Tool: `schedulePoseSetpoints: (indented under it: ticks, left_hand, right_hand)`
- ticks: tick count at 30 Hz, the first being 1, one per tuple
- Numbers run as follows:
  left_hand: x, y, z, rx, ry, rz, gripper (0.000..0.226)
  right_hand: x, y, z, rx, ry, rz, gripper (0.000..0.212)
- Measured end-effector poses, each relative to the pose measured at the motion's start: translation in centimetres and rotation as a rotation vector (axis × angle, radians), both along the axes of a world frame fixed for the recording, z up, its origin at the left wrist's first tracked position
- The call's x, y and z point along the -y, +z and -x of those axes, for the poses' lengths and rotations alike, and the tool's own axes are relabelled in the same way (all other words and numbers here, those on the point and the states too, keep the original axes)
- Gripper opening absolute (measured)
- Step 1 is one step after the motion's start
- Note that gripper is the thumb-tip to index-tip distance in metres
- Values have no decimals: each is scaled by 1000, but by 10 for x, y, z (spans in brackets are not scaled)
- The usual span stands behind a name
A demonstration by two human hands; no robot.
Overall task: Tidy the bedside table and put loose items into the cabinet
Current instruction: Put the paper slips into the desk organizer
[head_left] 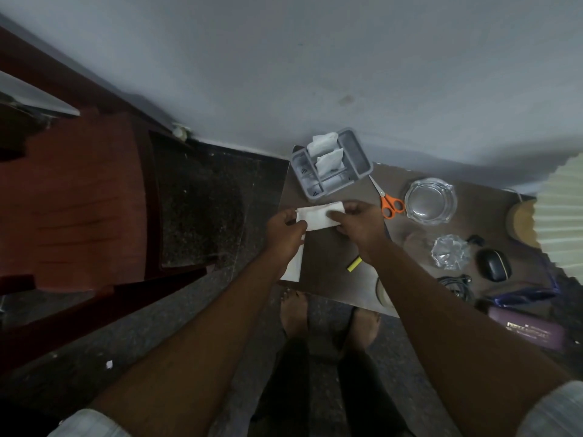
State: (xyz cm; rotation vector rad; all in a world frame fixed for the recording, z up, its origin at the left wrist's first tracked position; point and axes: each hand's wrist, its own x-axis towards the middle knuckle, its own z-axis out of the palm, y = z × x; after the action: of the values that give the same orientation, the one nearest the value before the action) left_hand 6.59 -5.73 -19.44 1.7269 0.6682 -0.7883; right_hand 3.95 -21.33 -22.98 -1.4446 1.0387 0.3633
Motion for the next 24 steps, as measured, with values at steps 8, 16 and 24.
schedulePoseSetpoints:
  ticks: [8, 16, 24]
  left_hand:
    - [0, 2, -1, -10, 2, -11, 34]
    - [2, 1, 2, 12, -22, -33, 32]
    - [7, 7, 5, 29, -32, -36, 43]
  right_hand:
    - [2, 10, -2, 54, -179, -92, 48]
    - [5, 15, -5, 36, -237, -152, 54]
    - [18, 31, 6, 95, -44, -178, 28]
